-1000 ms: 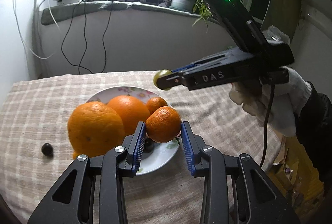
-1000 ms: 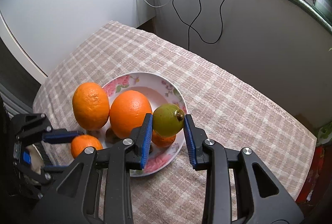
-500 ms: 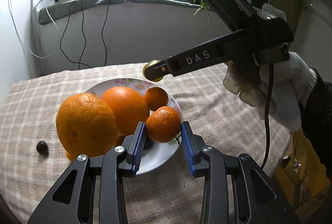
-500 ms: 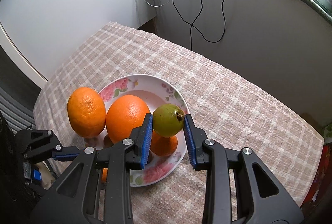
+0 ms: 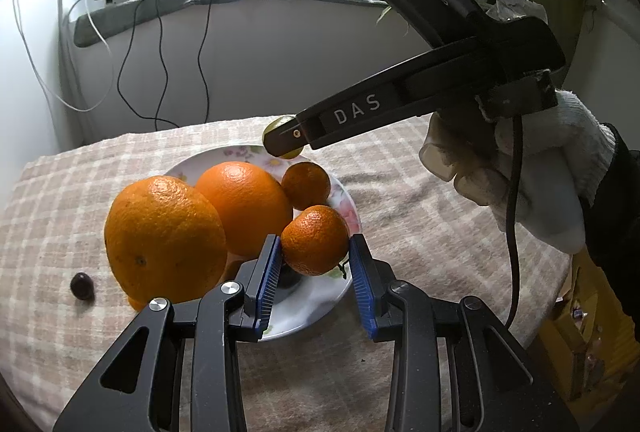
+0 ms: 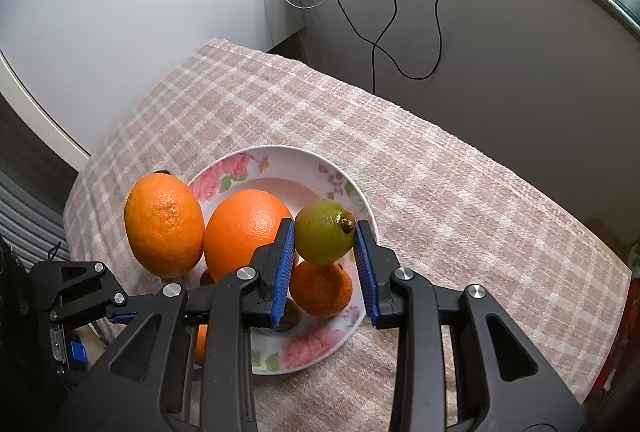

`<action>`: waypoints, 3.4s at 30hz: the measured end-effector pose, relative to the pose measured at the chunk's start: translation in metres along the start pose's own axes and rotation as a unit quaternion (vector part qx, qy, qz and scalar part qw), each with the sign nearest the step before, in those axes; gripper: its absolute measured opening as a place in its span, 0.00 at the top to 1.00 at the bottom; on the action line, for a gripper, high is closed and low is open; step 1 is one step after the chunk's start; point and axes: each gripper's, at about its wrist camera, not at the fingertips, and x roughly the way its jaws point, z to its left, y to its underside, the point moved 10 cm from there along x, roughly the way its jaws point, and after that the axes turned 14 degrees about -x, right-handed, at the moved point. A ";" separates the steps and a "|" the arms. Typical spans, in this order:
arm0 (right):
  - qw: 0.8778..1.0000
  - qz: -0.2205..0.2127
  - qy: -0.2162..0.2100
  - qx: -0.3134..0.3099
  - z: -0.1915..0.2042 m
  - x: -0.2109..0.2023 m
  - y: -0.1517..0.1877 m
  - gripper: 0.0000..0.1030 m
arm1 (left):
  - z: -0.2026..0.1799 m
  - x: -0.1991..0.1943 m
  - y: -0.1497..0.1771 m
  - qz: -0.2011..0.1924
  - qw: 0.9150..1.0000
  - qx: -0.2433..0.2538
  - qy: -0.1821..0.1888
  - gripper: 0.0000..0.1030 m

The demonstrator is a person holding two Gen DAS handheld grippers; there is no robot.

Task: Organize fruits
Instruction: 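Lower the mandarin onto the plate and open the left gripper while the right releases the green fruit, then move the left gripper to the dark plum while the right approaches the small mandarin on the cloth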

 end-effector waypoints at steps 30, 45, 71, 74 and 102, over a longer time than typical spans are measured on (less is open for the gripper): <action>1.000 -0.020 0.006 0.002 0.000 -0.004 -0.008 0.44 | 0.007 -0.004 -0.006 -0.012 1.000 -0.009 -0.018 0.60; 0.999 -0.034 0.015 -0.010 0.015 -0.026 -0.017 0.44 | 0.009 -0.022 -0.011 -0.029 0.999 -0.008 -0.015 0.60; 0.995 -0.005 0.020 -0.094 0.077 -0.023 -0.075 0.44 | 0.074 -0.070 -0.023 -0.074 0.996 -0.051 -0.027 0.60; 0.994 0.003 0.016 -0.107 0.086 -0.015 -0.082 0.44 | 0.090 -0.076 -0.024 -0.079 0.994 -0.062 -0.032 0.60; 0.985 -0.013 0.001 -0.174 0.182 0.004 -0.069 0.44 | 0.206 -0.080 -0.008 -0.038 0.993 -0.107 -0.038 0.60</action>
